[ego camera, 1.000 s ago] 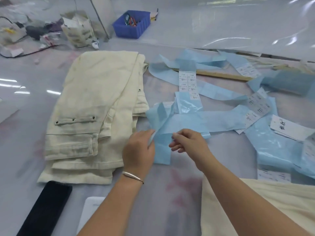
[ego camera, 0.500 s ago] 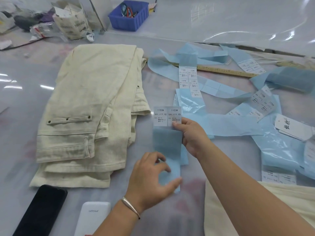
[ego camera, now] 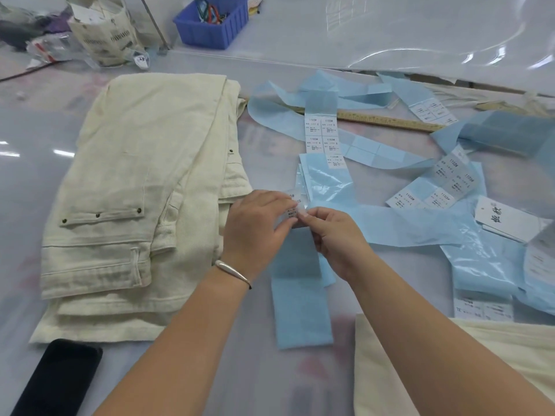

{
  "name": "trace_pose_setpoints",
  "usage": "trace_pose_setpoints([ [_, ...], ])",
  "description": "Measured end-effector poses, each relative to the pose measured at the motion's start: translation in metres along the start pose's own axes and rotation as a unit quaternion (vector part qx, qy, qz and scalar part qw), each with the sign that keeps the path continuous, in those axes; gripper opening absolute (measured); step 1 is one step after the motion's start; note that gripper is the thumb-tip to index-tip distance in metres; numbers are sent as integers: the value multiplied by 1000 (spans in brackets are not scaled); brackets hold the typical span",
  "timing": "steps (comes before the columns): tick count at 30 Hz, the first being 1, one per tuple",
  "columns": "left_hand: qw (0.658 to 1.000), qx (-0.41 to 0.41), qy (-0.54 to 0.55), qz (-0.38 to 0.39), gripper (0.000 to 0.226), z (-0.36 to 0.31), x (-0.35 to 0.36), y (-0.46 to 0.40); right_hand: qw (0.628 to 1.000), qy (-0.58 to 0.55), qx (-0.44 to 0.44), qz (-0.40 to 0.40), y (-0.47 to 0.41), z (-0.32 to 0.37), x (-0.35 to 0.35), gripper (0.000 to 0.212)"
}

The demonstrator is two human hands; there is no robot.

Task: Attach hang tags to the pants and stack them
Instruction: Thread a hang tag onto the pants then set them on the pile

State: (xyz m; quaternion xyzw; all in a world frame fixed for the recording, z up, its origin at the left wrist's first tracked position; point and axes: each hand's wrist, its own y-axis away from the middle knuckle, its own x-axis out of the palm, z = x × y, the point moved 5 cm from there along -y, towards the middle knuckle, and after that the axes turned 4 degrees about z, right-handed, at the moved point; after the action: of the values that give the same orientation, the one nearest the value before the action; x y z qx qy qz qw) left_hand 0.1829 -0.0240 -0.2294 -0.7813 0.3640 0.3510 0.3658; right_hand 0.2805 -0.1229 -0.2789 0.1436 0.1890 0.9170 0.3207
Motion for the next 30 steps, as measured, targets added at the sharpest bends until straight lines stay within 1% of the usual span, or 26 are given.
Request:
trace_pose_setpoints([
  [2,1000,2,2,15,20,2,1,-3,1000,-20,-7,8,-1,1,-1,19],
  [5,999,33,9,11,15,1,0,-9,999,-47,-9,27,-3,2,-1,24],
  [7,999,50,5,13,17,0,-1,-13,997,-65,-4,44,-5,3,-1,28],
  [10,998,52,-17,19,24,3,-1,-16,993,-97,-1,73,-9,3,-3,15],
  [11,998,53,-20,21,24,5,0,-17,992,-98,1,74,-10,4,-3,17],
  [14,998,59,-21,13,19,6,2,-20,995,-81,5,53,-14,7,-4,22],
  [16,998,64,-12,3,15,6,3,-22,998,-56,-4,36,-15,10,-6,16],
  [18,997,72,7,3,13,7,3,-23,999,-7,-27,27,-16,15,-7,19],
  [19,997,70,25,8,13,9,4,-24,999,19,-39,23,-16,17,-7,21],
  [21,996,50,65,21,16,12,6,-25,998,46,-52,12,-17,19,-6,17],
  [23,995,21,99,19,17,17,8,-26,997,49,-57,8,-19,19,-4,12],
  [26,990,-24,140,9,11,26,8,-30,997,44,-67,4,-20,18,-2,13],
  [28,989,-29,143,15,8,30,8,-33,996,42,-72,2,-21,18,-1,11],
  [30,987,-23,156,22,11,31,6,-34,996,43,-79,0,-23,18,0,7],
])
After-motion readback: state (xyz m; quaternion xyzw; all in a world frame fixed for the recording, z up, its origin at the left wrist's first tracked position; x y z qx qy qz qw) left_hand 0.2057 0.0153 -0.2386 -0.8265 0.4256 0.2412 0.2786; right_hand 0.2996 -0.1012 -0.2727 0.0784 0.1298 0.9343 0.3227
